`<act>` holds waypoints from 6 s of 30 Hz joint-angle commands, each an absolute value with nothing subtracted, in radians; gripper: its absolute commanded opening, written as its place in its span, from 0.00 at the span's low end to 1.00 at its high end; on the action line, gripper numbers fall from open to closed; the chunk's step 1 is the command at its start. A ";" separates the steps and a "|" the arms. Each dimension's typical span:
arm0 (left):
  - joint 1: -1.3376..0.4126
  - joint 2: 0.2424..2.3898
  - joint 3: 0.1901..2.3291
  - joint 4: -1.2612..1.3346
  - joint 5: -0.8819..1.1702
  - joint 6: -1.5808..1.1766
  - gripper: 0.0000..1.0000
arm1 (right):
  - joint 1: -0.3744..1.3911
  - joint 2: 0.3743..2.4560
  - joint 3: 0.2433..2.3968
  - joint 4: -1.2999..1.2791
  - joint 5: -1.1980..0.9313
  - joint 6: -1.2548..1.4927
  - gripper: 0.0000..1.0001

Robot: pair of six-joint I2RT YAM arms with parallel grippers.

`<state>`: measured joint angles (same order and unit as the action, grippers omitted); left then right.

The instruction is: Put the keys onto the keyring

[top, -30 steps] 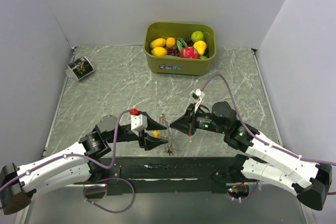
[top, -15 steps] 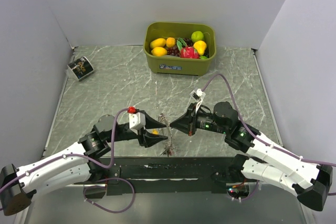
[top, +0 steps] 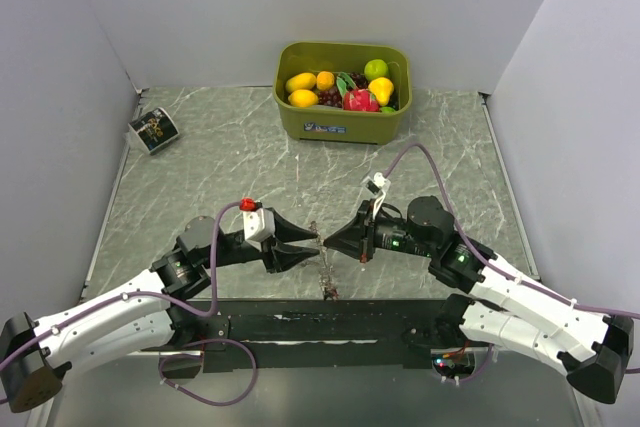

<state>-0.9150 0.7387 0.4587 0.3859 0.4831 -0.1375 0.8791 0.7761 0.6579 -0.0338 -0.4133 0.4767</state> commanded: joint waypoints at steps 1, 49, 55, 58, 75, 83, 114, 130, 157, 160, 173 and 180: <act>-0.908 0.755 0.497 0.430 0.521 -0.144 0.38 | 0.884 0.744 0.664 0.069 -0.431 0.468 0.00; -0.908 0.730 0.468 0.431 0.543 -0.081 0.01 | 0.882 0.627 0.601 0.087 -0.340 0.485 0.78; -0.907 0.716 0.466 0.405 0.537 -0.058 0.01 | 0.884 0.655 0.595 0.150 -0.443 0.468 0.69; -0.908 0.715 0.463 0.403 0.532 -0.055 0.01 | 0.884 0.672 0.595 0.167 -0.500 0.451 0.60; -0.907 0.706 0.445 0.474 0.546 -0.080 0.01 | 0.884 0.710 0.575 0.170 -0.497 0.402 0.56; -0.907 0.721 0.456 0.508 0.572 -0.092 0.01 | 0.884 0.729 0.560 0.196 -0.514 0.399 0.56; -0.907 0.729 0.494 0.371 0.630 -0.075 0.07 | 0.884 0.756 0.609 0.134 -0.503 0.324 0.00; -0.908 0.848 0.653 0.071 0.646 0.048 0.35 | 0.885 0.821 0.739 -0.101 -0.551 0.156 0.00; -0.908 0.934 0.666 0.081 0.692 0.066 0.25 | 0.885 0.808 0.730 -0.086 -0.566 0.153 0.00; -0.908 0.933 0.667 0.078 0.687 0.069 0.25 | 0.885 0.811 0.738 -0.094 -0.572 0.152 0.00; -0.908 0.936 0.664 0.089 0.701 0.069 0.17 | 0.887 0.841 0.733 -0.077 -0.588 0.146 0.00; -0.908 0.940 0.660 0.098 0.701 0.072 0.01 | 0.885 0.821 0.726 -0.074 -0.557 0.156 0.00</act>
